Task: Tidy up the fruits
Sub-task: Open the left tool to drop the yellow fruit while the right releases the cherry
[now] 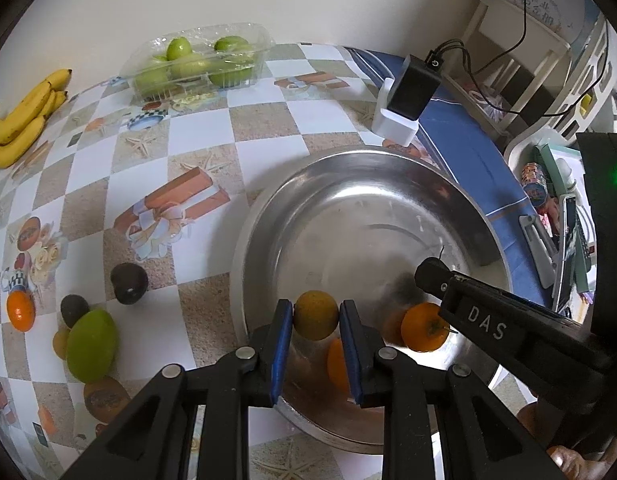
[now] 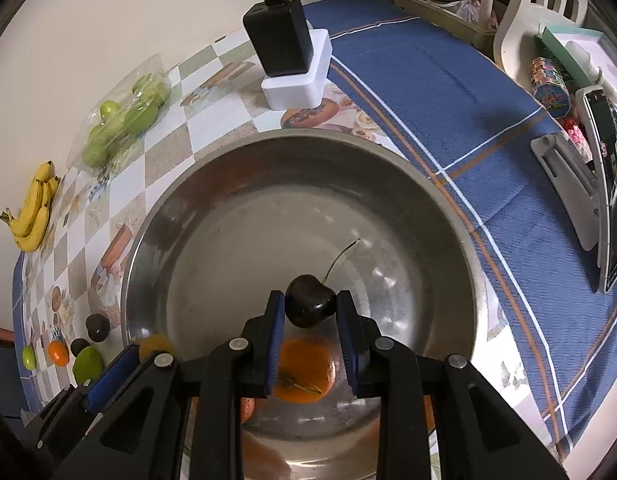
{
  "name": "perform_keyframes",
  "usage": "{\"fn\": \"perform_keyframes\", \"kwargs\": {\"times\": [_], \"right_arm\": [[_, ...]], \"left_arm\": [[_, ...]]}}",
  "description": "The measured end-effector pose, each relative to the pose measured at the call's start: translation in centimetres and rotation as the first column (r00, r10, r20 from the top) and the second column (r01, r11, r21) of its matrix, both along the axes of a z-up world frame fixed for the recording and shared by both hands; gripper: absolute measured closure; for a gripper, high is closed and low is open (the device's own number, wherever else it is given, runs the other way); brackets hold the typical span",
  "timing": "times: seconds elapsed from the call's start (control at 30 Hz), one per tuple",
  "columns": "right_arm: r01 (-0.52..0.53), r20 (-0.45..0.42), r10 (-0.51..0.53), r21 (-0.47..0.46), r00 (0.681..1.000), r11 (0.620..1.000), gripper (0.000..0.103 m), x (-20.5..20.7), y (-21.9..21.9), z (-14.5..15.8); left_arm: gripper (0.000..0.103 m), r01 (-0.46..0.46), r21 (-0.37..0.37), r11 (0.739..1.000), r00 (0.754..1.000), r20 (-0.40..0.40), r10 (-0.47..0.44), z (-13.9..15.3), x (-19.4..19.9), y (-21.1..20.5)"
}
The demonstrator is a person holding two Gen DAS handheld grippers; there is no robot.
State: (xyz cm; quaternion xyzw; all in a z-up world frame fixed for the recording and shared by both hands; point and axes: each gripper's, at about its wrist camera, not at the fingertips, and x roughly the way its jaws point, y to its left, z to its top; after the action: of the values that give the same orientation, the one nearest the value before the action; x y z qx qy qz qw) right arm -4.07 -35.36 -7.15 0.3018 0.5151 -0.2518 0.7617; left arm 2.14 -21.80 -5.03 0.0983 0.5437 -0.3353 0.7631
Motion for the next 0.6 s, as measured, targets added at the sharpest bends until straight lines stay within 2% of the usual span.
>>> {"fn": "perform_keyframes", "kwargs": {"times": [0.17,0.23,0.3,0.33,0.47,0.6], "right_arm": [[-0.011,-0.002,0.011,-0.011,1.0,1.0,0.075,0.2,0.2,0.0],[-0.018,-0.005,0.018,-0.01,1.0,1.0,0.075,0.4,0.3,-0.1],[-0.023,-0.008,0.023,-0.005,1.0,1.0,0.075,0.5,0.4,-0.2],[-0.026,-0.009,0.026,-0.006,1.0,1.0,0.075,0.6,0.4,-0.2],[-0.022,-0.004,0.022,-0.018,1.0,1.0,0.067,0.5,0.4,0.1],[-0.019,0.011,0.02,-0.022,1.0,1.0,0.066,0.5,0.3,0.7]], "left_arm": [[0.074,-0.001,0.008,1.0,1.0,-0.003,0.001,-0.1,0.1,0.0],[0.07,0.0,0.003,1.0,1.0,-0.008,0.0,0.0,0.1,0.1],[0.061,0.001,-0.002,1.0,1.0,-0.009,-0.001,0.1,0.1,0.2],[0.059,0.002,-0.004,1.0,1.0,-0.007,-0.002,0.2,0.1,0.2],[0.059,-0.005,-0.011,1.0,1.0,0.0,0.005,0.6,0.1,0.3],[0.056,-0.026,-0.009,1.0,1.0,0.002,0.026,1.0,0.6,0.9]]}}
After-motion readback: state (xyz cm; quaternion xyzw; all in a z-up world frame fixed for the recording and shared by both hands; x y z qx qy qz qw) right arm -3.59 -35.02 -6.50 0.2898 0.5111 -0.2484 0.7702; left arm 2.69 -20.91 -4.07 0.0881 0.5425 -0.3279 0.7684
